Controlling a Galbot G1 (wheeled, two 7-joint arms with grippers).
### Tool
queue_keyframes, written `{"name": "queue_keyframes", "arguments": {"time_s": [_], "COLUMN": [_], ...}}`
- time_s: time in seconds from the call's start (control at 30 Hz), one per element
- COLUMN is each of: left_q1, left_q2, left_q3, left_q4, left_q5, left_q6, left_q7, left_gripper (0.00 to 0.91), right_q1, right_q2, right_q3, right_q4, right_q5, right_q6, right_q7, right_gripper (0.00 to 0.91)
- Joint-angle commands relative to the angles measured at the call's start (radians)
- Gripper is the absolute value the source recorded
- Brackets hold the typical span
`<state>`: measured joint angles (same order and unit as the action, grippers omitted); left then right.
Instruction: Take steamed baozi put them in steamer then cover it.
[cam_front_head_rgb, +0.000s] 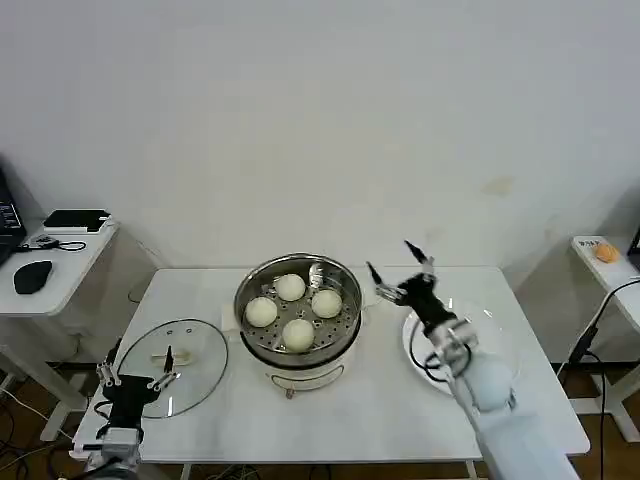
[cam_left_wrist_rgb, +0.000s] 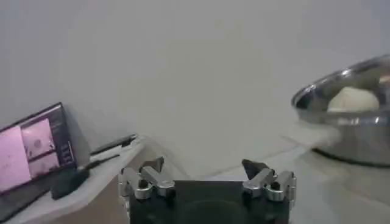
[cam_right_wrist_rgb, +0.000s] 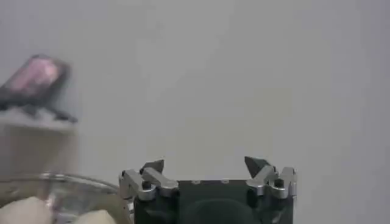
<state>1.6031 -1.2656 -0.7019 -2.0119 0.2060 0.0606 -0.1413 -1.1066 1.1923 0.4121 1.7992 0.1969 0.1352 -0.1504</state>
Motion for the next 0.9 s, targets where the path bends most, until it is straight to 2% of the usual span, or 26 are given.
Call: {"name": "queue_keyframes", "arguments": {"time_s": [0.03, 0.1, 0.2, 0.4, 0.63, 0.9], "left_q1": [0.037, 0.057, 0.071, 0.021, -0.082, -0.19], "left_q2": [0.016, 0.046, 0.074, 0.103, 0.154, 0.164], "left_q3": [-0.043, -0.058, -0.059, -0.04, 0.028, 0.102], "left_q4": [0.056, 0.087, 0.127, 0.231, 0.362, 0.455], "left_q5": [0.593, 0.729, 0.834, 0.981, 1.015, 1.018], "left_q6": [-0.079, -0.103, -0.109, -0.071, -0.065, -0.066], "left_q7": [-0.052, -0.046, -0.028, -0.027, -0.032, -0.035], "left_gripper": [0.907, 0.907, 0.907, 0.907, 0.907, 0.907], "right_q1": [-0.399, -0.411, -0.43, -0.463, -0.495, -0.51], "right_q2": [0.171, 0.167, 0.172, 0.191, 0.189, 0.214], "right_q3": [0.392, 0.413, 0.432, 0.455, 0.485, 0.491], "right_q4": [0.115, 0.126, 0.147, 0.165, 0.168, 0.164], "right_q5": [-0.06, -0.054, -0.033, -0.027, -0.015, -0.03], "right_q6": [0.071, 0.061, 0.046, 0.067, 0.085, 0.105], "right_q7": [-0.069, -0.065, -0.058, -0.048, -0.041, -0.036], "right_gripper": [0.907, 0.907, 0.907, 0.907, 0.907, 0.907]}}
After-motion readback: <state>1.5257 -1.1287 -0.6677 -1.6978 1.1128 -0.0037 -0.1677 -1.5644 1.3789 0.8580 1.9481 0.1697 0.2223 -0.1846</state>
